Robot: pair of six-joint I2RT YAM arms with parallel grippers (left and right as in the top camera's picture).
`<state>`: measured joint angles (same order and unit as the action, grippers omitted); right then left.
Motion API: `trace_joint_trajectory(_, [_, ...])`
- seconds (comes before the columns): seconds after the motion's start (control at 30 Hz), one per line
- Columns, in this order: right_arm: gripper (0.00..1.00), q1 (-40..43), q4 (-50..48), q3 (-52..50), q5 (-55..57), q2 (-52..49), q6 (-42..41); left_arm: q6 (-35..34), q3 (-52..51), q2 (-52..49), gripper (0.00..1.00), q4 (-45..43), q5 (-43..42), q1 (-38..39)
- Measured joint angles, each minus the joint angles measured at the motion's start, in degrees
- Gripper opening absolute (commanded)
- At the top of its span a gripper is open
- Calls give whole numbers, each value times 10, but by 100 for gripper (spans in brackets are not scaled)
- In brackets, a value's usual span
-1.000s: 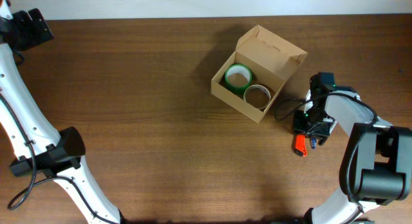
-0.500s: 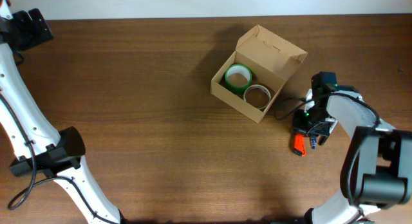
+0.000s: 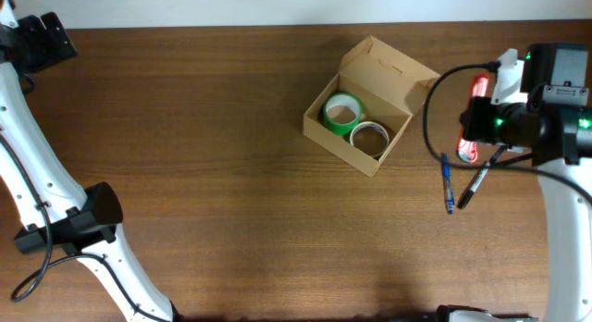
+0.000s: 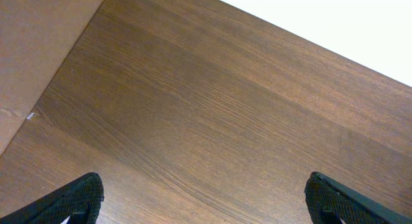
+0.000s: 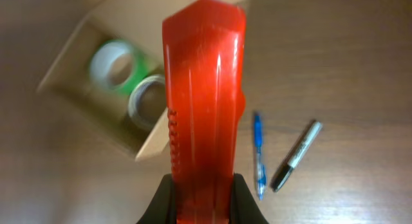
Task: Pack container
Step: 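Lift the box cutter and carry it over the box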
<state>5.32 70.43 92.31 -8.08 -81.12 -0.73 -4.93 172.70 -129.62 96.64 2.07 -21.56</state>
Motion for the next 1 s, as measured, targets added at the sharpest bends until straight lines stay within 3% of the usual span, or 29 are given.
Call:
trace_joint_trajectory(0.2, [4,-99,40,2,-29,-17,113,0,0,0,100,0,0,0])
trace_joint_trajectory(0.43, [4,-195,-20,2,-4,-34,170,0,0,0,100,0,0,0])
trace_joint_trajectory(0.7, [3,-207,-23,22,29,-145,151,0,0,0,100,0,0,0])
trace_joint_trajectory(1.0, [4,-207,59,183,38,-294,170,0,0,0,100,0,0,0])
